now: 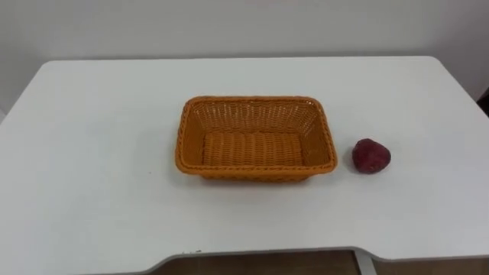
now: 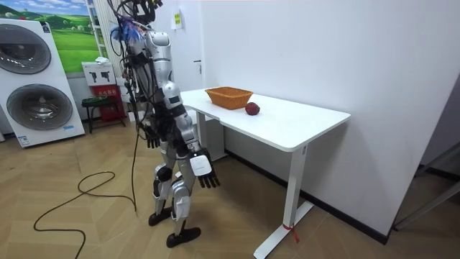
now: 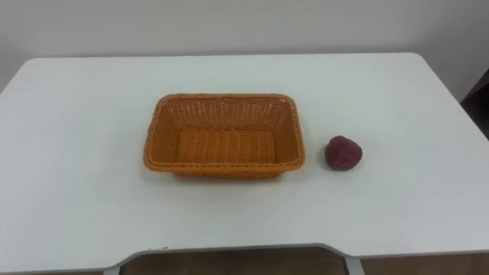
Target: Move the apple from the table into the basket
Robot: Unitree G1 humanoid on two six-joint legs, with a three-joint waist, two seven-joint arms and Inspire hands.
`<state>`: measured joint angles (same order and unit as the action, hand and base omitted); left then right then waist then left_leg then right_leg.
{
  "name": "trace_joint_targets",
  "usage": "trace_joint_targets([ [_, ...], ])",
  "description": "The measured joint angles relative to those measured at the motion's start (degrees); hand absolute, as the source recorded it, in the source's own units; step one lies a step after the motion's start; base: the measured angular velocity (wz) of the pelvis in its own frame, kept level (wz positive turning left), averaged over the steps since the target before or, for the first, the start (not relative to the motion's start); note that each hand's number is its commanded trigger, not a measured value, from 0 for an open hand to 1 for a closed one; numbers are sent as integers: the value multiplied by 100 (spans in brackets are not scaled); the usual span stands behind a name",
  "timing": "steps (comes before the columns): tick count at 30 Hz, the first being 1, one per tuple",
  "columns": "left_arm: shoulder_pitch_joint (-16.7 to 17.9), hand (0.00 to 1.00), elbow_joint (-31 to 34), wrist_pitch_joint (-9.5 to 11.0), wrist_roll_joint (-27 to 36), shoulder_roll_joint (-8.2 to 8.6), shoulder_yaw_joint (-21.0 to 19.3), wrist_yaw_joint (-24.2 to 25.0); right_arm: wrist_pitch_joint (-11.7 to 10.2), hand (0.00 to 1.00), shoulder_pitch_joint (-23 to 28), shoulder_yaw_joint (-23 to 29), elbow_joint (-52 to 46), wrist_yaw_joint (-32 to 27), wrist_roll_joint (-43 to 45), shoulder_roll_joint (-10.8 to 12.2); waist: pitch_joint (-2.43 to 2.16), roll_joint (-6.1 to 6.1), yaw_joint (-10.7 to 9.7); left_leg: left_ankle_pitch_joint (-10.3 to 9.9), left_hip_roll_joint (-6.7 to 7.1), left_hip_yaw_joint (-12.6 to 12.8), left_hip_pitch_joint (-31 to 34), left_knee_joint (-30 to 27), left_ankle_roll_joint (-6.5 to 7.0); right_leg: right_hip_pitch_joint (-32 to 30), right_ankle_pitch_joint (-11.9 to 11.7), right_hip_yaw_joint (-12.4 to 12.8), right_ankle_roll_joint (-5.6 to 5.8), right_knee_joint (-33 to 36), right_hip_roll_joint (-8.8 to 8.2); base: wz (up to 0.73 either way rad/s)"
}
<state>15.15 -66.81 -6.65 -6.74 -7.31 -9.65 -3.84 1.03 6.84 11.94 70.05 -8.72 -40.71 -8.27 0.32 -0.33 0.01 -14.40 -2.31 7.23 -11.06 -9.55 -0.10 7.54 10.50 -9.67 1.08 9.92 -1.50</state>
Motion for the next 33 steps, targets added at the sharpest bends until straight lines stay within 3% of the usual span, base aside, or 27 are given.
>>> trace_joint_targets([
  [4, 279, 0, 154, 163, 46, -2, -479, -67, -61, 0, 2, 1200, -768, -486, -1398, -3, -3, -1, -301, 0, 5, 13, -9, 18, 1, -12, 1, 24, 2, 18, -6, -3],
  [7, 336, 0, 229, 312, 60, -21, -733, -104, -371, 0, 2, 1760, -1264, -864, -2101, -12, -4, -4, -417, 0, 8, 27, -6, 20, 1, -45, 25, 25, 3, 77, -17, 0],
  [14, 356, 0, 280, 367, 41, -17, -759, -104, -597, 0, -10, 2117, -2266, -2119, -2226, -51, -31, -45, -437, 0, 4, 112, 35, 18, 1, -154, 42, 149, 1, 146, -2, -7],
  [19, 386, 0, 290, 443, 49, -52, -761, -106, -884, 0, -23, 2315, -3931, -3304, -2115, -90, -26, -86, -438, 2, 18, 189, 96, 6, 4, -264, 55, 173, 6, 267, -23, -7],
  [23, 411, 0, 436, 493, 20, -62, -705, -105, -1055, 0, -167, 2302, -4575, -3857, -1458, -207, -33, -152, -415, 2, 18, 181, 194, -31, 4, -348, 57, 172, 5, 276, -22, 3],
  [28, 405, 0, 448, 538, 10, -114, -510, -175, -1275, 0, -317, 2087, -5218, -4465, 97, -366, -29, -144, -332, 4, 14, 144, 336, -96, 6, -469, 53, 144, -1, 286, -24, 2],
  [33, 372, 0, 436, 541, -89, -130, -371, -159, -1302, 0, -315, 1677, -5922, -4531, 1125, -397, -22, -124, -206, 4, 11, 146, 374, -101, 6, -476, 51, 149, -4, 269, -19, 0],
])
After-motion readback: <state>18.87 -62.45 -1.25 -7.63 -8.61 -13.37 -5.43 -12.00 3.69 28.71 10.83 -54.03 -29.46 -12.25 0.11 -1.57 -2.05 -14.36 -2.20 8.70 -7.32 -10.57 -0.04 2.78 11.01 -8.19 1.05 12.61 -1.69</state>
